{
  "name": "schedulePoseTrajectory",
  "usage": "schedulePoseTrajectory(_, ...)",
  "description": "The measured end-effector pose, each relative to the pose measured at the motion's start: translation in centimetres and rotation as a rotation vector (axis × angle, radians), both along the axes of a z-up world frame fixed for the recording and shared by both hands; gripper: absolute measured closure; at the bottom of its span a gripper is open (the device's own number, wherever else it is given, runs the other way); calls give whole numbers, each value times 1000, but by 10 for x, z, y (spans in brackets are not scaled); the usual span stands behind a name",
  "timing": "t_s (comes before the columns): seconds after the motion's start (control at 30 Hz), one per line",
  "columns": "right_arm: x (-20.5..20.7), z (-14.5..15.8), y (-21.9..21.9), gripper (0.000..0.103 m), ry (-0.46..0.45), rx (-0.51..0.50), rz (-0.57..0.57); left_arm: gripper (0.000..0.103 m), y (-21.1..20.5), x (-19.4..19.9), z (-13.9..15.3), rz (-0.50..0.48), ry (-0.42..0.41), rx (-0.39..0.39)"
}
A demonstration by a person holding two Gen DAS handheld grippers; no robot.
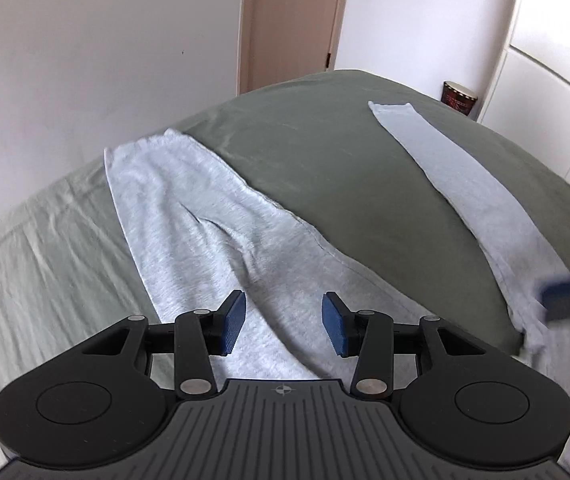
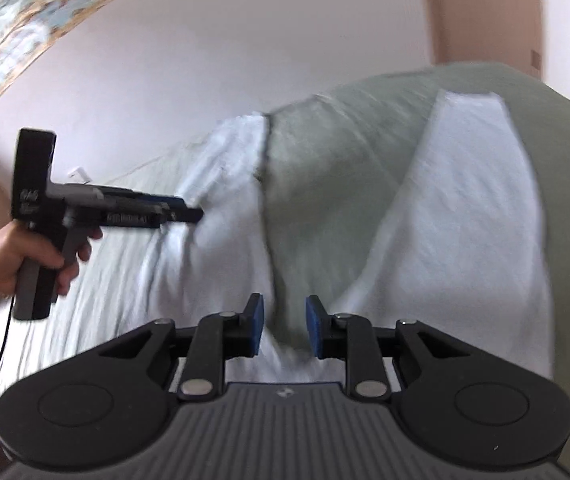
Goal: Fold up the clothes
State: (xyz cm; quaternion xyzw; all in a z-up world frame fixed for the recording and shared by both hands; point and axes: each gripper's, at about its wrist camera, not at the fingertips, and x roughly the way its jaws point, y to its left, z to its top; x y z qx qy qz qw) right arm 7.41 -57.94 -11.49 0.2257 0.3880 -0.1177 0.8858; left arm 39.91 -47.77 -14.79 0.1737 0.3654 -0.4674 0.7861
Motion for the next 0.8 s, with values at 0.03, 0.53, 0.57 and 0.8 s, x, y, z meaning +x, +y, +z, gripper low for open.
schedulePoseTrajectory(0.03,21,-6,-7,78,-1,21,21,62,2,0,-1,6,-3,6)
schedulePoseTrajectory(0.53,165,-66,-40,78,22,8,137,62,11,16,-17,-7,-4,72)
schedulePoseTrajectory(0.57,169,-67,-41,78,21,8,152,62,11,17,-17,-9,-2,72)
schedulePoseTrajectory(0.8,170,-63,-44,96,57,-34,204,61,12,18,-20,-14,9,67)
